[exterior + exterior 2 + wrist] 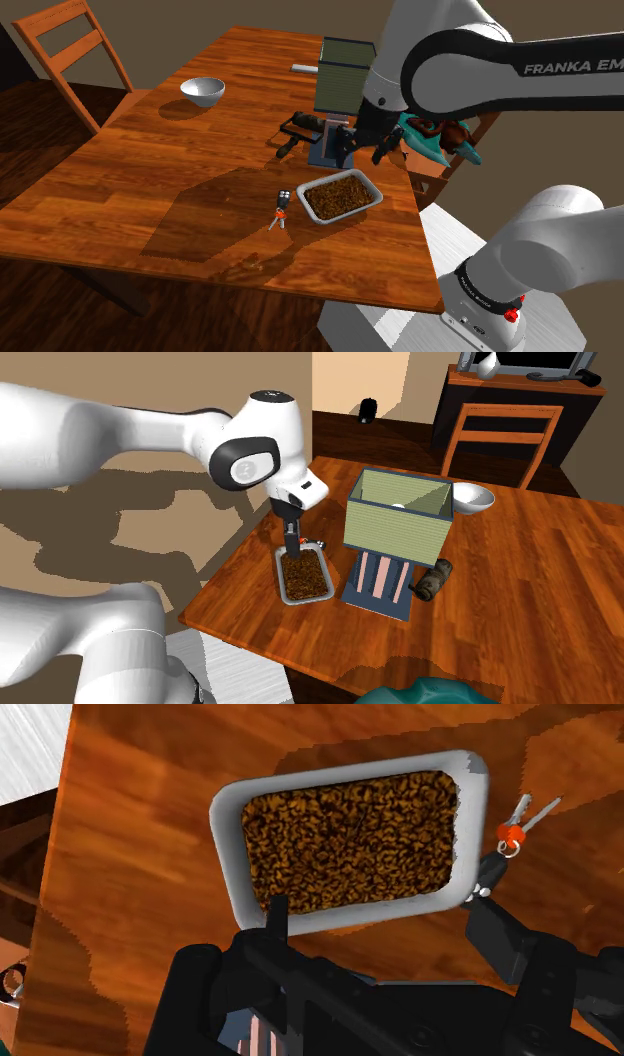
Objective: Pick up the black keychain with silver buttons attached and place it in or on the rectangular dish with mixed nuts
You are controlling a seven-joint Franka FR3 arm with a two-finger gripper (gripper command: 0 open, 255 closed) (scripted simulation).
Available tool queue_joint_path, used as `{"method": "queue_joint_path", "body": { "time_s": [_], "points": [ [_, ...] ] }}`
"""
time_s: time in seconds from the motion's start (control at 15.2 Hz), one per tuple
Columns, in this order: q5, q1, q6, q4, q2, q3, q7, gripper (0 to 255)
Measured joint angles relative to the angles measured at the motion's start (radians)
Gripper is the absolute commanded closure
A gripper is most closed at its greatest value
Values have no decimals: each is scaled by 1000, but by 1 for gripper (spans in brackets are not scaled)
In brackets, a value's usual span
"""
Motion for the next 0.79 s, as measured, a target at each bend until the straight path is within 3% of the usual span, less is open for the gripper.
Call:
{"method": "queue_joint_path", "body": {
  "time_s": [0.46,0.79],
  "points": [
    [2,-48,189,61,201,234,305,0],
    [-125,-154,303,166,411,425,577,0]
  ]
}}
